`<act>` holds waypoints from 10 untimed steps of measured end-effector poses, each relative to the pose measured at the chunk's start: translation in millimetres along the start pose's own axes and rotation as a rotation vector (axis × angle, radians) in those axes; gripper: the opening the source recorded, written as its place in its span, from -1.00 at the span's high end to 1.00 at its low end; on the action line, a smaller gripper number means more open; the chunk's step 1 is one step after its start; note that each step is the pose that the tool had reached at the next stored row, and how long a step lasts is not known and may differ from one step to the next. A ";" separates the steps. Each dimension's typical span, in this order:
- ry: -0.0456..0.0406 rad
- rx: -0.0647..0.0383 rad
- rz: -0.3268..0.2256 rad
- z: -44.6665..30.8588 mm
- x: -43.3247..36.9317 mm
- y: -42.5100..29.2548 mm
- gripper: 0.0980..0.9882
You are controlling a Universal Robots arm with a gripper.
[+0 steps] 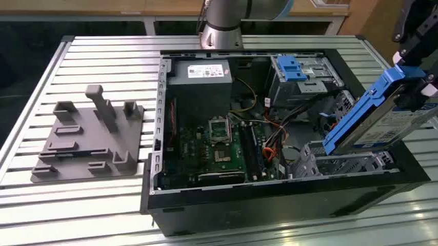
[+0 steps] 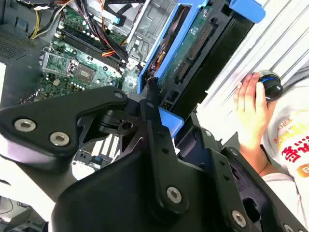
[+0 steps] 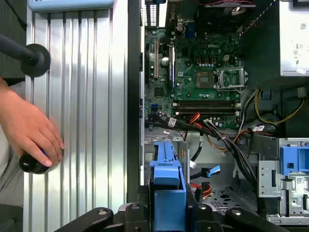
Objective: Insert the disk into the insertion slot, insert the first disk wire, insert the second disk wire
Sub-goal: 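Insert the disk into the insertion slot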
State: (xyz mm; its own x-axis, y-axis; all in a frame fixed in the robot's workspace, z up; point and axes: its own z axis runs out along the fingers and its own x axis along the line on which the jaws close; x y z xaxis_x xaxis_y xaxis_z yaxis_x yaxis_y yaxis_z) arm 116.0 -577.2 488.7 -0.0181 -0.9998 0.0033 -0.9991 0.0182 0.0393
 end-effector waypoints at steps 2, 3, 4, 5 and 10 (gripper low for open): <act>0.0001 0.000 0.000 0.0 0.0 0.0 0.40; 0.0000 0.000 0.000 0.0 0.0 0.0 0.40; 0.0000 0.000 0.000 0.0 0.0 0.0 0.40; 0.0000 0.000 0.000 0.0 0.0 0.0 0.40; -0.0012 0.000 0.000 -0.1 0.0 0.0 0.40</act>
State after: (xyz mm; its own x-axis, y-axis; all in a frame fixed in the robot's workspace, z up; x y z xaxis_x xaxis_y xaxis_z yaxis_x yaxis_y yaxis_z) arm 116.0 -577.2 488.8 -0.0181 -0.9998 0.0021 -0.9991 0.0182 0.0393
